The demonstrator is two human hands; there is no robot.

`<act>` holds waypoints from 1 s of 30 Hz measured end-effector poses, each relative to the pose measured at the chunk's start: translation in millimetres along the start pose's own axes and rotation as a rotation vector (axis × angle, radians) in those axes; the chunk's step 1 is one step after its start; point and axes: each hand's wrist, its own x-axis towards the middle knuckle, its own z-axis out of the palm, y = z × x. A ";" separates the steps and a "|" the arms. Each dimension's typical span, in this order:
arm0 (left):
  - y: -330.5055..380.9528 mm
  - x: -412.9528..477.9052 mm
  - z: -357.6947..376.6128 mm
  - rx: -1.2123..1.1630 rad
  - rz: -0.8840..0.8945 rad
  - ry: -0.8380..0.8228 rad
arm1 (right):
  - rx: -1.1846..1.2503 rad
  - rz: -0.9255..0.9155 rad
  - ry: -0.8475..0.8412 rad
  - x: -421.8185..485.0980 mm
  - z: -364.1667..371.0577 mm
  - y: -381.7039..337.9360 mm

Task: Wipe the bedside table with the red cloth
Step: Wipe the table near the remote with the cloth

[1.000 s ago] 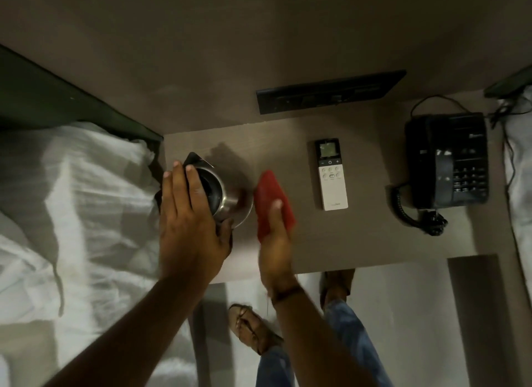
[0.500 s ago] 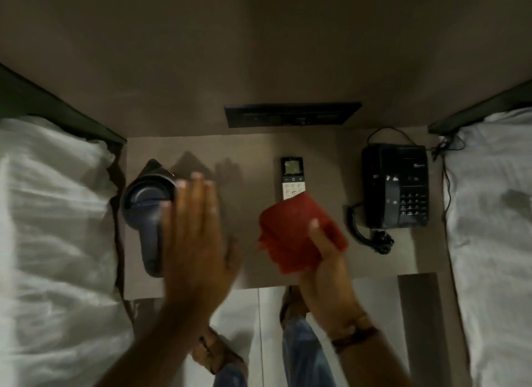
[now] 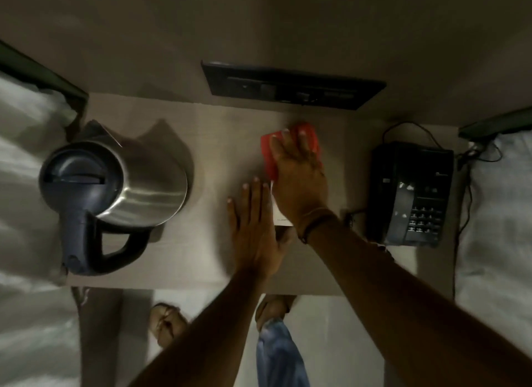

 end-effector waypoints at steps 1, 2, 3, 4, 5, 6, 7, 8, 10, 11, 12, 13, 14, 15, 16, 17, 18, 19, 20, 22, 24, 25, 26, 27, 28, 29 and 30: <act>-0.9 -0.3 4.3 0.024 0.007 0.017 | -0.048 -0.008 -0.030 -3.8 6.0 -1.7; -1.8 -0.7 7.6 0.047 0.013 0.027 | -0.069 -0.010 -0.042 -8.0 10.0 -2.6; -2.9 -0.8 9.6 0.065 0.015 0.026 | -0.075 -0.010 -0.050 -10.9 11.2 -3.3; -3.7 -0.8 10.4 0.076 0.017 0.021 | -0.079 -0.010 -0.062 -13.0 9.6 -3.9; -3.8 -1.1 10.7 0.075 0.017 0.018 | -0.085 -0.011 -0.074 -14.7 6.3 -4.3; -3.4 -1.4 10.4 0.070 0.014 0.016 | -0.094 -0.016 -0.083 -16.4 1.4 -5.3; -2.6 -1.6 9.3 0.072 0.008 0.010 | -0.098 -0.019 -0.091 -19.1 -4.4 -6.9; -1.9 -1.5 7.8 0.084 0.001 -0.001 | -0.089 -0.013 -0.104 -23.0 -11.3 -9.6; -0.4 -0.6 5.6 0.119 -0.002 -0.027 | -0.013 0.030 -0.148 -34.1 -25.0 -11.8; 0.2 -0.6 4.5 0.132 -0.005 -0.031 | 0.051 0.058 -0.174 -39.2 -31.1 -9.8; 0.4 -1.1 3.4 0.139 -0.006 -0.026 | 0.127 0.087 -0.191 -43.3 -35.7 -6.2; 0.8 -1.7 2.5 0.139 -0.007 -0.014 | 0.204 0.117 -0.193 -47.1 -39.5 -1.7; 1.3 -2.1 1.5 0.133 -0.006 -0.003 | 0.264 0.137 -0.168 -51.2 -43.0 1.7; 1.8 -2.3 0.8 0.123 -0.008 0.007 | 0.299 0.143 -0.102 -54.5 -46.6 3.6; 2.6 -2.2 0.8 0.111 -0.010 0.016 | 0.313 0.137 0.012 -55.4 -50.4 4.7; 3.3 -1.7 1.2 0.102 -0.009 0.023 | 0.309 0.119 0.142 -52.3 -52.7 6.2; 3.7 -1.4 1.3 0.093 -0.006 0.027 | 0.285 0.095 0.249 -45.8 -53.2 7.1; 3.6 -1.1 1.1 0.085 -0.005 0.028 | 0.242 0.070 0.298 -35.7 -51.4 7.2; 2.9 -1.1 1.1 0.079 -0.006 0.029 | 0.170 0.051 0.268 -24.2 -47.2 6.1; 1.3 -1.2 3.6 0.081 -0.012 0.033 | -0.023 0.019 0.076 -5.7 -32.5 3.3; 0.1 -1.2 8.0 0.100 -0.010 0.039 | -0.113 0.004 -0.061 -5.0 -15.9 4.4; -0.1 -0.9 10.2 0.106 -0.006 0.038 | -0.114 0.010 -0.089 -11.5 -9.2 6.7; -0.4 -0.7 11.7 0.110 -0.006 0.036 | -0.106 0.008 -0.105 -21.1 -5.2 7.9; -0.9 -0.6 12.3 0.116 -0.010 0.032 | -0.114 -0.003 -0.126 -32.0 -3.8 7.7; -1.5 -0.6 12.0 0.120 -0.015 0.023 | -0.132 -0.009 -0.145 -42.0 -4.4 7.4; -1.8 -0.6 11.3 0.124 -0.018 0.014 | -0.132 -0.016 -0.154 -49.9 -6.4 7.9; -1.8 -1.4 10.3 0.125 -0.020 0.009 | -0.095 -0.023 -0.146 -55.4 -9.6 9.5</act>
